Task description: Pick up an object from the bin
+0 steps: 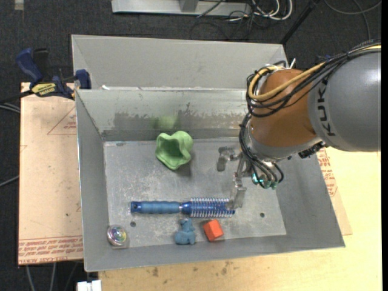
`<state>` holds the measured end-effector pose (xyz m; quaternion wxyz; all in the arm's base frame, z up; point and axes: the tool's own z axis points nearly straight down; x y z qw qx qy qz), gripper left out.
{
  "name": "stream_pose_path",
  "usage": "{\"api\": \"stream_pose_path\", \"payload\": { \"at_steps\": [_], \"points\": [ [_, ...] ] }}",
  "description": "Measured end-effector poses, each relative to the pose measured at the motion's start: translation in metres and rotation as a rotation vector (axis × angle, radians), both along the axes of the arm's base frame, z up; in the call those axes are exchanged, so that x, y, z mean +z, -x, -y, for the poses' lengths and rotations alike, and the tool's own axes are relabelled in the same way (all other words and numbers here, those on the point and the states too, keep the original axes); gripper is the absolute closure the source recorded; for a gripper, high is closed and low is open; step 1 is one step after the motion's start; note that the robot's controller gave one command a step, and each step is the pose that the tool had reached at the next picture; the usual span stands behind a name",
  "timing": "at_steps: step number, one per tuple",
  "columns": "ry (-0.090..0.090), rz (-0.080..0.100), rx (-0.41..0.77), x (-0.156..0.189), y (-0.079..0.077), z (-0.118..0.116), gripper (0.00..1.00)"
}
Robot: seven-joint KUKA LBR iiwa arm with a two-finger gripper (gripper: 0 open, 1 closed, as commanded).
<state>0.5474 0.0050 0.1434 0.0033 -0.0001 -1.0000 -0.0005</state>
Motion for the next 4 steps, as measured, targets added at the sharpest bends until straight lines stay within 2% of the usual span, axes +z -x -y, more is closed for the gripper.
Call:
{"api": "stream_pose_path", "payload": {
  "at_steps": [1,2,3,4],
  "points": [
    [-0.001,-0.004,0.072,-0.075,0.045,-0.024,0.00],
    [0.000,0.006,0.070,-0.071,0.041,-0.023,1.00],
    [0.000,0.017,0.056,0.036,0.021,-0.024,1.00],
    [0.001,0.018,0.051,0.140,0.011,-0.013,1.00]
  ]
}}
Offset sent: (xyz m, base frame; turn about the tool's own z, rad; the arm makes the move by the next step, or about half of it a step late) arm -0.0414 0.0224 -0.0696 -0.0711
